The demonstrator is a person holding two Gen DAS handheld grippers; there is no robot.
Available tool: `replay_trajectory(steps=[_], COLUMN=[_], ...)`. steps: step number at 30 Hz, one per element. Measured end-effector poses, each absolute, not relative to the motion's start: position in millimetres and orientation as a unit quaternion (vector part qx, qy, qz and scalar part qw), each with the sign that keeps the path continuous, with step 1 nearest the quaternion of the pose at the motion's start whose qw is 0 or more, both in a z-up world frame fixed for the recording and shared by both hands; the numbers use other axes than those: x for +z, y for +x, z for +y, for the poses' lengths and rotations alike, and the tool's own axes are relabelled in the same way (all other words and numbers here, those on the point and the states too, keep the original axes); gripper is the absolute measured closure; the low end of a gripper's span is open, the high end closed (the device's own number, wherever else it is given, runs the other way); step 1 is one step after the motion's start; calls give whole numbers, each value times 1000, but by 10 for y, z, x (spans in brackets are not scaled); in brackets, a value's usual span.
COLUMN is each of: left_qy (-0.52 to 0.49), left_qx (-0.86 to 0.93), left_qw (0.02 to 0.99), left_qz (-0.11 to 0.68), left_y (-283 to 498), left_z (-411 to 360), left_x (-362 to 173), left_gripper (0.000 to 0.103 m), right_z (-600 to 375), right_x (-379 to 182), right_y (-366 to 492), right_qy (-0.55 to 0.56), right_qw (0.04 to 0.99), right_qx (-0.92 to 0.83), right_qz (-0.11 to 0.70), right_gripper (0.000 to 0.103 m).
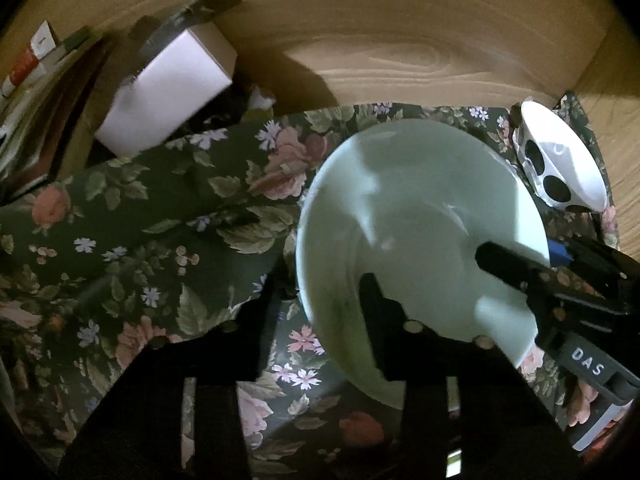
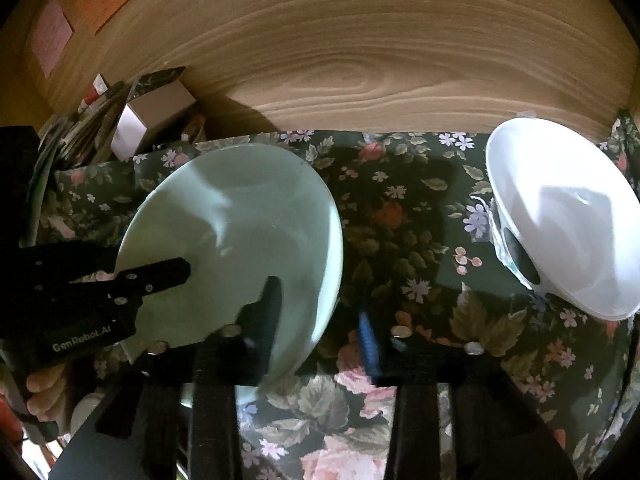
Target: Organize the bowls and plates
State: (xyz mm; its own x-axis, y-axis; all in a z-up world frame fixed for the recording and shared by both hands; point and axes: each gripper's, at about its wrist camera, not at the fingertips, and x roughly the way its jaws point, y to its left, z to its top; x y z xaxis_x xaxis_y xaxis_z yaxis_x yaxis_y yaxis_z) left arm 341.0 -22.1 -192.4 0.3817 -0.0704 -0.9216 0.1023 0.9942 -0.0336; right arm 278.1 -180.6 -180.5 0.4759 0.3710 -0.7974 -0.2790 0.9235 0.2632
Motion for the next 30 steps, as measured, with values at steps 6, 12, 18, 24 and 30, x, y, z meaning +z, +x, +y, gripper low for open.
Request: replay_trajectory(steps=[6,12,18,24,30], left_qy=[21,21,24,16,9], left_qx=[-65,-64,-68,-68,-68], left_qw=[835,841,859,876,888], left_qz=[546,536,507,477,456], left_y=[3398,3346,3174,2916,2656], left_z=[-270,-316,-316,-272,-208], left_x=[-1922,-1858,-1604,-1335,-1137], left_gripper=[85,86,86,86,86], right_z=[-1694,-1622,-1664,-1679,-1692], right_x=[-1883,-1813,-1636,-1401,-1250], right_y=[2865,2826,2705,2465,2234], right_qy=[39,39,44,39,39], right_qw=[857,860,870,884,892], right_qx=[192,188,189,191,195], right_qz=[476,474,453,426,405], right_gripper=[87,87,87,87,87])
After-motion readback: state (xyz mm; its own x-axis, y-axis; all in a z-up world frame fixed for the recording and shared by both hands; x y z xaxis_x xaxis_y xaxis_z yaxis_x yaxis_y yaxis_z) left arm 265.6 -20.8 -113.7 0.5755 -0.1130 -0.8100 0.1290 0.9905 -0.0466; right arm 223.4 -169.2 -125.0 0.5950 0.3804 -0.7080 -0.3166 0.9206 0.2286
